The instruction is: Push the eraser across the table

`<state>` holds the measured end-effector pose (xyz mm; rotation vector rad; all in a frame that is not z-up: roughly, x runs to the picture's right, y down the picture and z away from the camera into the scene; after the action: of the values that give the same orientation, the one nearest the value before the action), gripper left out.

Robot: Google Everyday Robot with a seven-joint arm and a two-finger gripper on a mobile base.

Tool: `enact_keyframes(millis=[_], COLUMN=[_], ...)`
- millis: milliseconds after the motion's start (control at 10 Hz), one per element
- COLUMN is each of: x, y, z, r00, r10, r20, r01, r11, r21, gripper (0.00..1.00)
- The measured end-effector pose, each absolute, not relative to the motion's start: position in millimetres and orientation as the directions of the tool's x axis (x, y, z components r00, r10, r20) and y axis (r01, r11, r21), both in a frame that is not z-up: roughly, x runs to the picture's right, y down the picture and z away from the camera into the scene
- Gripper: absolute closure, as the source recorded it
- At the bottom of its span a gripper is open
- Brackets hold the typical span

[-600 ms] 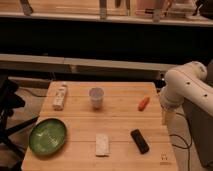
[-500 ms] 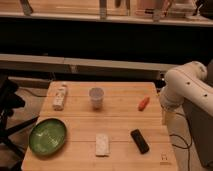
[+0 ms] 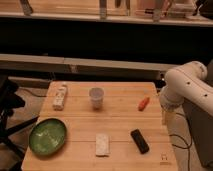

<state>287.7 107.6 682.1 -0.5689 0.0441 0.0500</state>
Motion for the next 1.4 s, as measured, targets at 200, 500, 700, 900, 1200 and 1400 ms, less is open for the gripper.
enact_keyframes(millis=[200, 500, 700, 900, 1200, 1400], x=[286, 283, 282, 279, 279, 278], y=[118, 150, 152, 157, 174, 179], z=[684, 690, 691, 696, 695, 695], r00=[0.998, 0.999, 0.999, 0.999, 0.999, 1.000], r10=[0.026, 0.019, 0.015, 0.008, -0.002, -0.009], r20=[-0.053, -0.051, -0.050, -0.044, -0.037, -0.029], r01=[-0.051, -0.044, -0.041, -0.031, -0.019, -0.009], r11=[0.840, 0.835, 0.835, 0.834, 0.831, 0.831], r21=[-0.540, -0.548, -0.549, -0.551, -0.556, -0.557], gripper=[0.20, 0.20, 0.20, 0.20, 0.20, 0.20])
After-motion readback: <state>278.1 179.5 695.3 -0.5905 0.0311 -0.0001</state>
